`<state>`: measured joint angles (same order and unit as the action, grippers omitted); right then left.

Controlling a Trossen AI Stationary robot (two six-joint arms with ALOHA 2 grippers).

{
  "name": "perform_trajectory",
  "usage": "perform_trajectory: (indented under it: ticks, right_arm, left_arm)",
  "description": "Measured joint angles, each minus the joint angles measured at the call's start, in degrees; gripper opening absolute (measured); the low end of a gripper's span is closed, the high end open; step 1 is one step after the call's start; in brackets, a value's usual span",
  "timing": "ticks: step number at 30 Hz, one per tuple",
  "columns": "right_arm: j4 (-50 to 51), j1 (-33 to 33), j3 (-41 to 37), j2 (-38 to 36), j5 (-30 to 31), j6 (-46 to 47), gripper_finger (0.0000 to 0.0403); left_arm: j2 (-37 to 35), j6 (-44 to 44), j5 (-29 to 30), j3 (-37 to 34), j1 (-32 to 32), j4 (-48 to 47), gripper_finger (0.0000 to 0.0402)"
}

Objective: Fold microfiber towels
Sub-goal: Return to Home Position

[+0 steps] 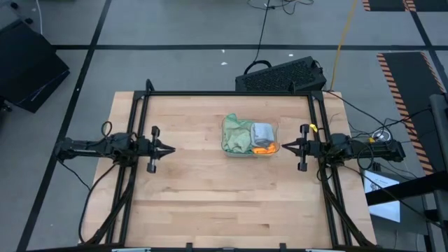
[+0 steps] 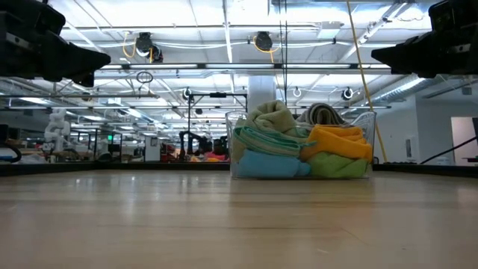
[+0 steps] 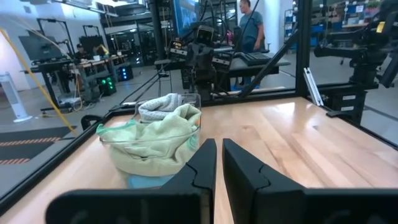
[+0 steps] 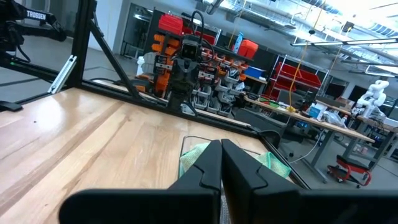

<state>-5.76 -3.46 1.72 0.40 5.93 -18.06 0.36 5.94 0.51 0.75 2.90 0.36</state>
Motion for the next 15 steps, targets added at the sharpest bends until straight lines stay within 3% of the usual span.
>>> perform_trajectory:
  ticks: [15]
  right_arm:
    - [0.0,0.0,0.0,0.0,0.0,0.0,0.0]
  left_arm:
    - [0.0,-3.7,0.0,0.0,0.0,0.0,0.003]
